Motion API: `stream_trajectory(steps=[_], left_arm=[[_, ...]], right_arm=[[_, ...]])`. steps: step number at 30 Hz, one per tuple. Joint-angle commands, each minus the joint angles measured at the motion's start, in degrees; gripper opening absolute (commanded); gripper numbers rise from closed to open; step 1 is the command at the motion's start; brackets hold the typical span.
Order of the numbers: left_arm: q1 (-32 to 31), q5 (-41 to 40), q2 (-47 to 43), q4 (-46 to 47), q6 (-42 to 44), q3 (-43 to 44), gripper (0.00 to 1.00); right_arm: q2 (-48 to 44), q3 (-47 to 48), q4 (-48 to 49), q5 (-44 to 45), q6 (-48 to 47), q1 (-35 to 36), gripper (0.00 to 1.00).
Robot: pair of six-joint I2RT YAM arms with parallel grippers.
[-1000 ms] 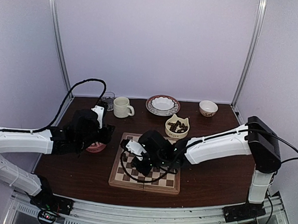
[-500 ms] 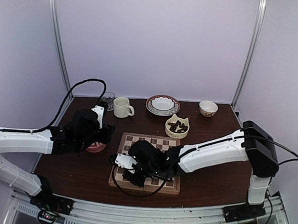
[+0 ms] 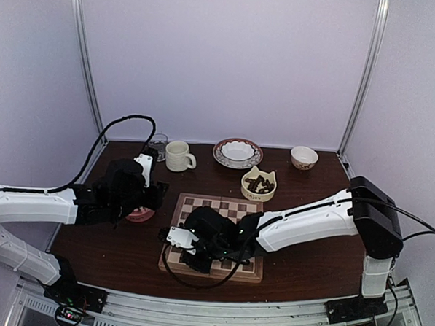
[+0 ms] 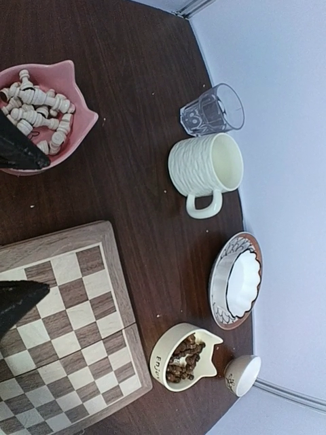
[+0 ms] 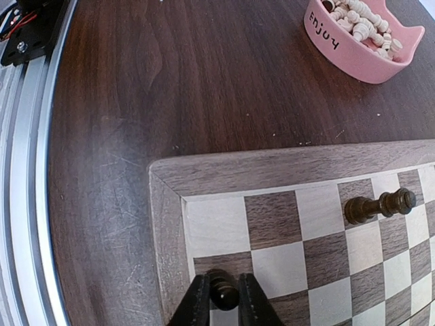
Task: Set up the chess pieces on the board
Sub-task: Place the pawn at a7.
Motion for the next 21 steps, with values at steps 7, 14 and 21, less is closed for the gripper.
stream_trajectory(steps=[7,14,21], left_arm=[[0.13,0.88,-0.42,1.91,0.13,0.05,0.56],[0.08,0.77,-0.15,1.91,0.21,0.04,0.56],[0.08,0.63,0.03,1.92,0.39,0.09,0.56]], right_arm=[[0.06,0.76,-0.02,0.95,-0.37,0.34,0.39],[-7.04,-3.43,4.91,-1.56,4.68,-0.21,0.47],[-15.22,-10.22,9.5,-3.6,13.06,-8.91,0.44]])
